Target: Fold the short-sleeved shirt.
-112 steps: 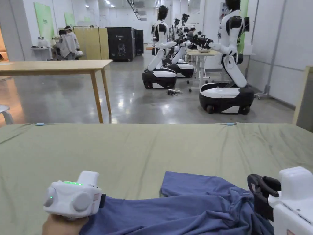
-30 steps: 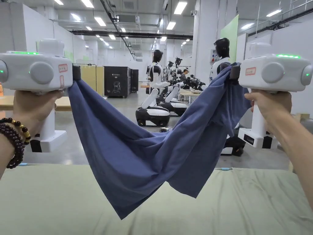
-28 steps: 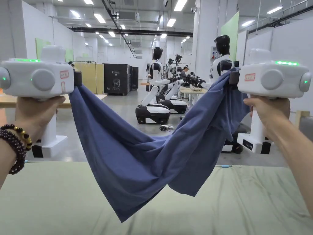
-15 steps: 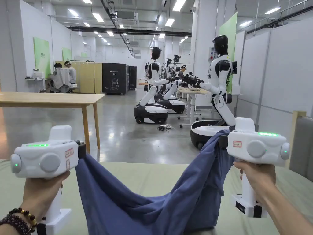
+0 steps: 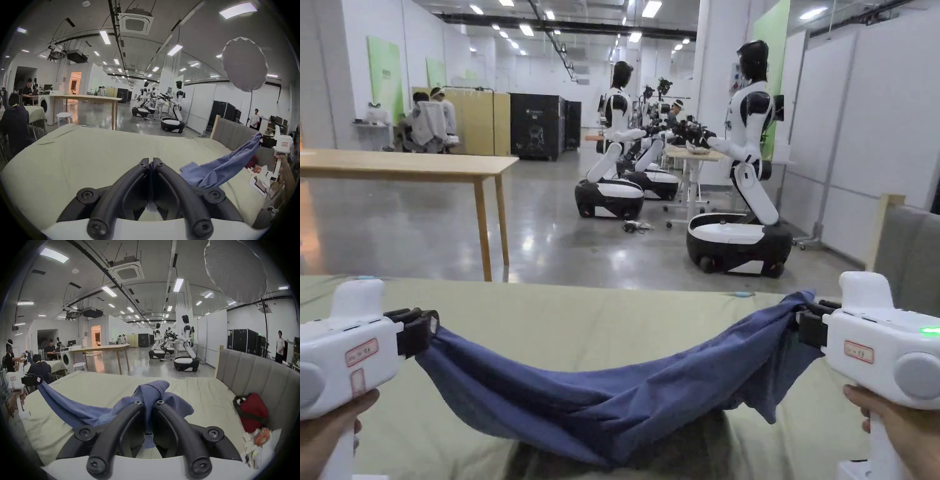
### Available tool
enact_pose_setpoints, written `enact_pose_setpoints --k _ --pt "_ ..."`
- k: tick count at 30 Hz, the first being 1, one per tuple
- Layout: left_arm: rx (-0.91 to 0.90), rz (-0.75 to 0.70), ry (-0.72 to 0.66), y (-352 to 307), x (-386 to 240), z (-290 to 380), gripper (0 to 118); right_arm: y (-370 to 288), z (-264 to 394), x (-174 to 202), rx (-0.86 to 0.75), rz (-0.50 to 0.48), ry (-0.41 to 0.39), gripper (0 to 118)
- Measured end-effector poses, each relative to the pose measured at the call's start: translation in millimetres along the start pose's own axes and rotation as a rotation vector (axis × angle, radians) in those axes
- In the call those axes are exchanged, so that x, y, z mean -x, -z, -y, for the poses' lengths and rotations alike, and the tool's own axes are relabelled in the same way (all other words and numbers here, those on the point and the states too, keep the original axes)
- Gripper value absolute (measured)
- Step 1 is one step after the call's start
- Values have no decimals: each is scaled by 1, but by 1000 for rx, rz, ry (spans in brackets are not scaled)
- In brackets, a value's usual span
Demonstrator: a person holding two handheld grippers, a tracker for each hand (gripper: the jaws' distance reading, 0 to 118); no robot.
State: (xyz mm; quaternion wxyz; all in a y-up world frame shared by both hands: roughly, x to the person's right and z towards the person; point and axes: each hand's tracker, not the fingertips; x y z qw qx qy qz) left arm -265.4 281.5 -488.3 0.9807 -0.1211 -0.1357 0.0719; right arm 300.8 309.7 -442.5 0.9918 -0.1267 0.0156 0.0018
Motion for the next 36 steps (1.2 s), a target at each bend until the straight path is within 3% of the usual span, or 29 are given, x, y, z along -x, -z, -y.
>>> enact_pose_setpoints --k 3,8,17,22,23,24,25,26,27,28,29,30,32,36 --pt "50 0 -36 -36 10 33 1 -43 42 -1 54 -24 70 8" --pt "148 9 -41 -88 31 91 1 -107 106 2 211 -35 78 8" --pt "387 -60 -53 -104 69 166 1 -120 185 7 644 56 -152 8" --pt "401 -64 -60 -96 69 177 1 -107 206 -13 697 96 -104 8" --pt "400 -66 -64 -95 69 176 4 -106 207 -16 697 87 -74 11" --pt "396 -66 -73 -94 69 175 13 -106 206 -19 688 74 -51 26" --pt "387 -59 -91 -94 69 173 38 -107 206 -21 673 64 -35 61" --pt "379 -64 -116 -96 70 171 101 -110 204 -23 662 55 -25 113" --pt "373 -74 -131 -96 71 169 118 -114 202 -25 653 57 -19 117" --pt "380 -66 -146 -97 72 167 116 -121 200 -25 628 63 -14 112" --pt "271 -56 -141 -107 70 162 118 -131 195 -26 544 33 38 113" --pt "268 -37 -168 -117 65 159 118 -141 192 -27 531 51 13 113" --pt "292 -40 -187 -133 55 148 118 -170 177 -19 474 61 38 113" --pt "221 -53 -187 -154 50 141 118 -218 159 3 248 -102 108 111"
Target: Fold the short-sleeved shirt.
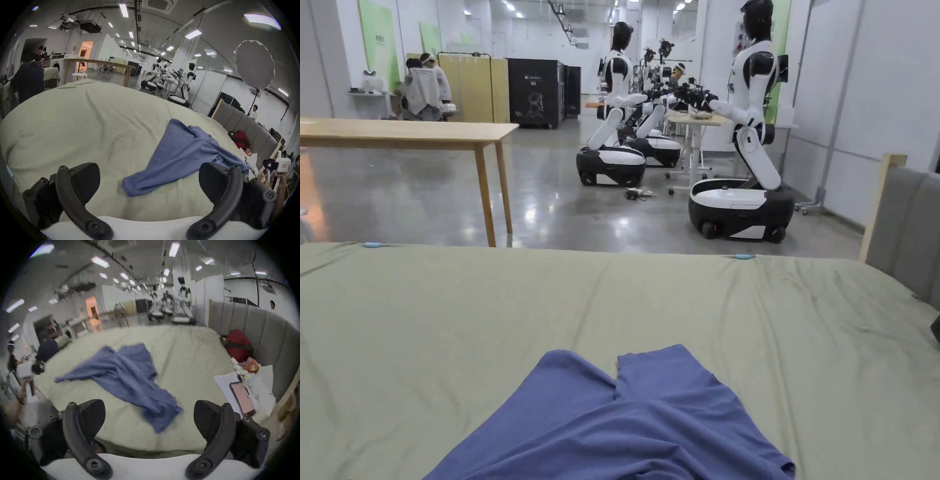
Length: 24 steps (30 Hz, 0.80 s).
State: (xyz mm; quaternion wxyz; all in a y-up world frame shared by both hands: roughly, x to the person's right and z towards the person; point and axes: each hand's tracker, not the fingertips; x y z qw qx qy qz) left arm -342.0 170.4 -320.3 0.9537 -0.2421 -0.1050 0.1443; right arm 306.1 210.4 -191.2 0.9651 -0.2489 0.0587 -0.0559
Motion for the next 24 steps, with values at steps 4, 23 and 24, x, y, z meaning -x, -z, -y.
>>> enact_pose_setpoints --k 4,23,24 --pt "-97 11 -10 -27 -16 9 30 -10 2 28 -76 -97 29 22" --pt "287 -242 58 105 28 14 109 12 6 61 -21 -160 -30 0" --pt "302 -250 72 110 29 17 108 11 6 64 -18 -156 -29 0"
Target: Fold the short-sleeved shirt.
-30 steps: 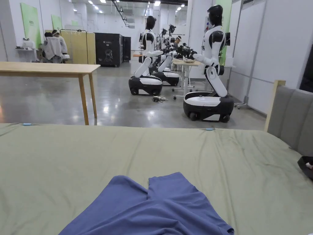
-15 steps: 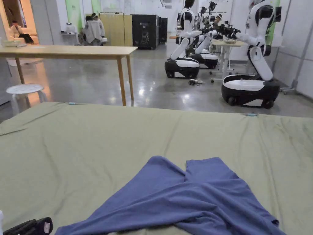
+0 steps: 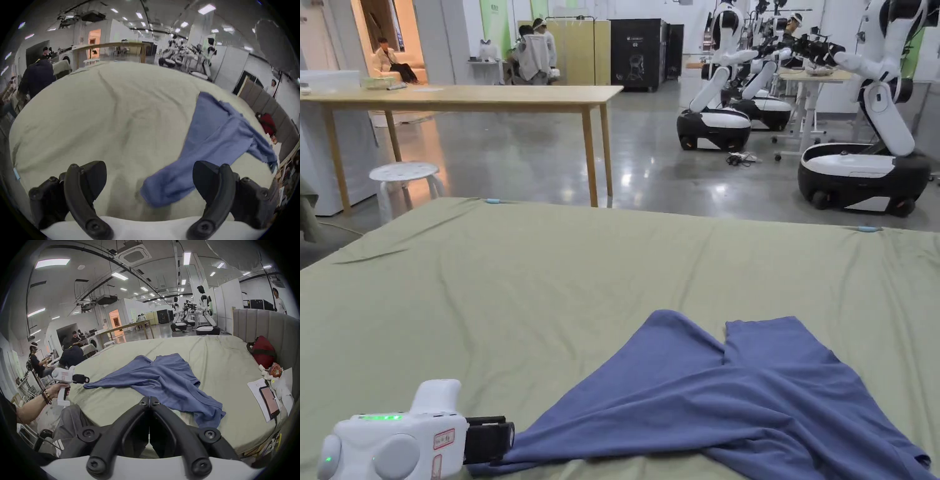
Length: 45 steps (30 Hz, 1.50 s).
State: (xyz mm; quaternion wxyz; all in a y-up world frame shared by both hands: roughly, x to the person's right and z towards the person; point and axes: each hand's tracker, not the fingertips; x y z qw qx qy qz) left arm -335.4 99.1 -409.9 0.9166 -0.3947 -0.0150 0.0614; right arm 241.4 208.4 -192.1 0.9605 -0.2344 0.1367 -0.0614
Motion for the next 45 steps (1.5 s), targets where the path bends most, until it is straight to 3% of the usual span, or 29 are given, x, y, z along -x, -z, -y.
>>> enact_pose_setpoints --k 5,7,9,10,11,13,15,23,27,31,35,36,37,38,39,43,45 --pt "23 -20 51 12 -10 16 107 0 3 -1 27 29 4 0" --pt "2 -5 68 3 -14 21 100 1 3 -2 33 37 6 0" --pt "-36 -17 141 -6 -21 28 80 3 5 -3 40 37 11 0" --pt "-26 66 132 -8 -21 32 68 4 5 -3 43 37 10 0" --pt "-30 89 161 -10 -23 36 44 5 6 -3 45 40 9 0" --pt "-34 76 194 -12 -27 40 18 8 6 -3 50 37 12 0" --pt "-40 68 196 -11 -26 39 5 11 7 -3 53 32 16 0" --pt "-104 79 174 -36 -26 27 3 24 -20 -6 39 74 -29 0" --pt "-145 138 168 -53 -28 24 2 48 -53 -31 -3 102 -46 0" --pt "-140 154 178 -56 -36 22 2 113 -102 -60 27 116 -69 0" --pt "-123 158 164 -56 -38 22 2 215 -138 -104 157 126 -153 0" --pt "-121 162 155 -57 -38 22 2 239 -145 -115 189 122 -159 5" --pt "-116 167 146 -57 -38 22 2 264 -150 -127 233 115 -153 30" --pt "-116 166 145 -58 -38 20 2 291 -153 -136 277 124 -144 89" --pt "-116 168 143 -59 -39 19 2 312 -153 -145 327 117 -130 118" --pt "-103 168 151 -59 -44 13 2 400 -146 -167 435 135 -98 112" --pt "-96 169 153 -59 -47 11 2 394 -147 -162 485 161 -120 112"
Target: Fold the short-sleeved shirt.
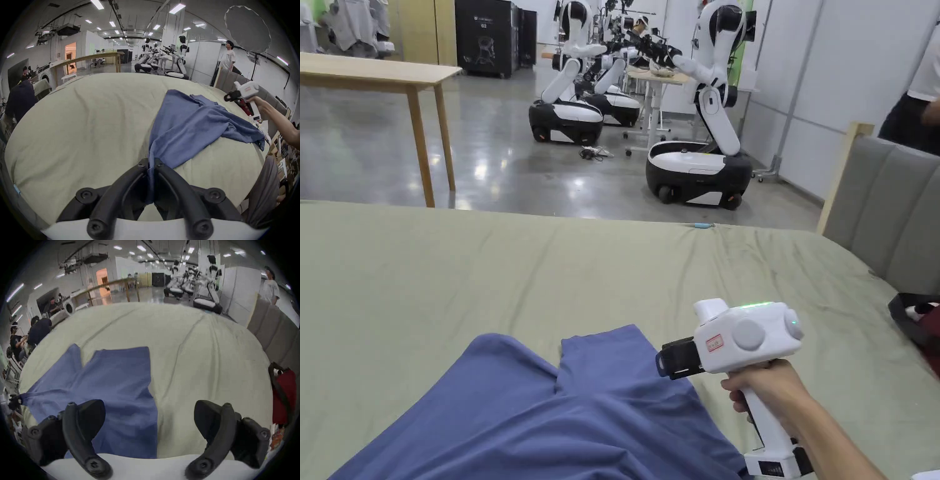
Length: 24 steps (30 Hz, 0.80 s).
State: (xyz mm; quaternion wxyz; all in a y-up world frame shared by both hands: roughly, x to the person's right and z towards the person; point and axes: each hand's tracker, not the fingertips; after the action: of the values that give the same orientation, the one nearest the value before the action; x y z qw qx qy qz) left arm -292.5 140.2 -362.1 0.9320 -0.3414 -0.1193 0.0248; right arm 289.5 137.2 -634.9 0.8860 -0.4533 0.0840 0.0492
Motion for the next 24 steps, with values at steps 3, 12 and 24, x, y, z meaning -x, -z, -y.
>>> enact_pose_setpoints --k 3,12,24 --pt "1 -2 -7 2 2 -4 2 25 3 3 70 21 -39 108" --pt "-8 -4 -31 3 3 -7 3 17 18 27 105 24 -115 1" --pt "-38 2 -32 -3 6 -16 3 -66 41 35 -234 -22 9 1"
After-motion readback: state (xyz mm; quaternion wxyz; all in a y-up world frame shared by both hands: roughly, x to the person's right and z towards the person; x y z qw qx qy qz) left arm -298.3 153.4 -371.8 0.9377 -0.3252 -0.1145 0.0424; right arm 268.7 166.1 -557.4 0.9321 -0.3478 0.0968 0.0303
